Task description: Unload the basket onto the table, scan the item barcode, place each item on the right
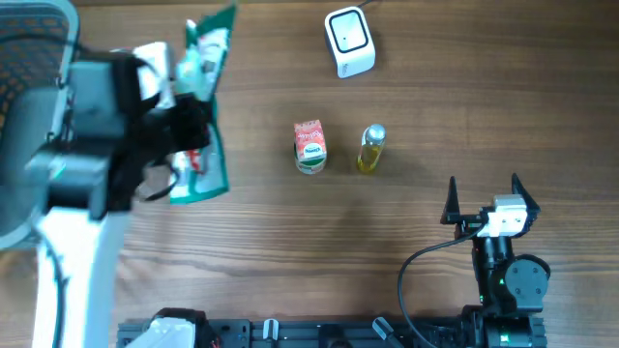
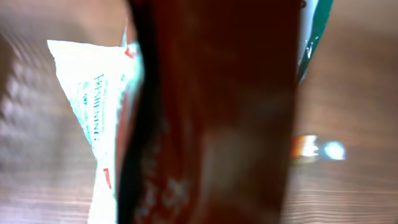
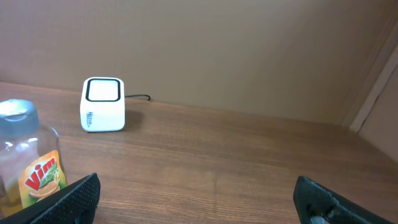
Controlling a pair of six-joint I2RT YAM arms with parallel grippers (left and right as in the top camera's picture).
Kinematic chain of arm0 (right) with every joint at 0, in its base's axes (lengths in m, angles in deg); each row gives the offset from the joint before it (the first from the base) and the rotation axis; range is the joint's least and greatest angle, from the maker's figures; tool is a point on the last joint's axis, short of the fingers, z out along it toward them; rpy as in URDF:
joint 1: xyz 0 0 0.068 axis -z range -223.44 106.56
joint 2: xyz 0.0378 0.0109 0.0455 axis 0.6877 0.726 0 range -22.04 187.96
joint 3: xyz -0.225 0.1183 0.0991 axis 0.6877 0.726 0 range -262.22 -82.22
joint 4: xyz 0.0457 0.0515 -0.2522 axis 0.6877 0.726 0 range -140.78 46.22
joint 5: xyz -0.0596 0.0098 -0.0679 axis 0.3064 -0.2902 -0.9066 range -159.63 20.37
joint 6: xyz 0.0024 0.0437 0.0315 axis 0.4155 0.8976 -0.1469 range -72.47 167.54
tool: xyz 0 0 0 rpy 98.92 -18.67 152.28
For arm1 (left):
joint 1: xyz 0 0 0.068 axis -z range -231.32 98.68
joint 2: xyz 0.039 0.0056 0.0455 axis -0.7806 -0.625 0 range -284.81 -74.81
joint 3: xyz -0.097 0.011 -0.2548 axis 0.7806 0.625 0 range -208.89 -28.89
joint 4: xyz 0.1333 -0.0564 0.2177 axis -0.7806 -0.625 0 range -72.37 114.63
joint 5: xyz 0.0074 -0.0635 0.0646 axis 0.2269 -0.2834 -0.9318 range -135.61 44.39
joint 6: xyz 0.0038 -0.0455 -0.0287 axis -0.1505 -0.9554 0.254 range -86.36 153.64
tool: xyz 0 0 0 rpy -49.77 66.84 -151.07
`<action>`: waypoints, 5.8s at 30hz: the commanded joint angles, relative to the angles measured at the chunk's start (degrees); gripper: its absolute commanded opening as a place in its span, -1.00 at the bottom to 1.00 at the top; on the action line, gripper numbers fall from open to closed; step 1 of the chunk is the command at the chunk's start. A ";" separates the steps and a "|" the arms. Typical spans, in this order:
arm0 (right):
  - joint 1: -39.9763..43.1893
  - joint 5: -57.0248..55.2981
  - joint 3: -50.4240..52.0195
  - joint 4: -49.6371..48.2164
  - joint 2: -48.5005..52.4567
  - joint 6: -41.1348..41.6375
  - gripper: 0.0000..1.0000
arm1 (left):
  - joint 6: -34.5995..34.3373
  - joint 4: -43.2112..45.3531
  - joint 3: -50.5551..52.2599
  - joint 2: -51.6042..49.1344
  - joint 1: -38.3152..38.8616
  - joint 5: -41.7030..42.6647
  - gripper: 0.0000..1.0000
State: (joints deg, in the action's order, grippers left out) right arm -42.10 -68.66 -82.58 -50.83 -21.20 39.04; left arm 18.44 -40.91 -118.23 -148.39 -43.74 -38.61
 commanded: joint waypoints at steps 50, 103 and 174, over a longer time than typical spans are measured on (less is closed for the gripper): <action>0.13 -0.90 0.07 -0.28 -0.20 -0.52 1.00 | -4.50 40.30 36.72 -4.79 3.08 -25.44 1.00; 0.13 -0.90 0.07 -0.28 -0.20 -0.52 1.00 | 1.31 41.72 36.61 -4.85 -21.68 -14.95 1.00; -32.65 -13.97 -80.15 55.58 91.89 42.29 0.99 | 1.29 41.72 36.61 -4.85 -21.68 -14.95 1.00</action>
State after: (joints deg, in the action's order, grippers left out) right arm -73.64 -75.56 -161.94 6.92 67.06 78.60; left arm 18.99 0.68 -80.72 -154.05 -65.21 -53.82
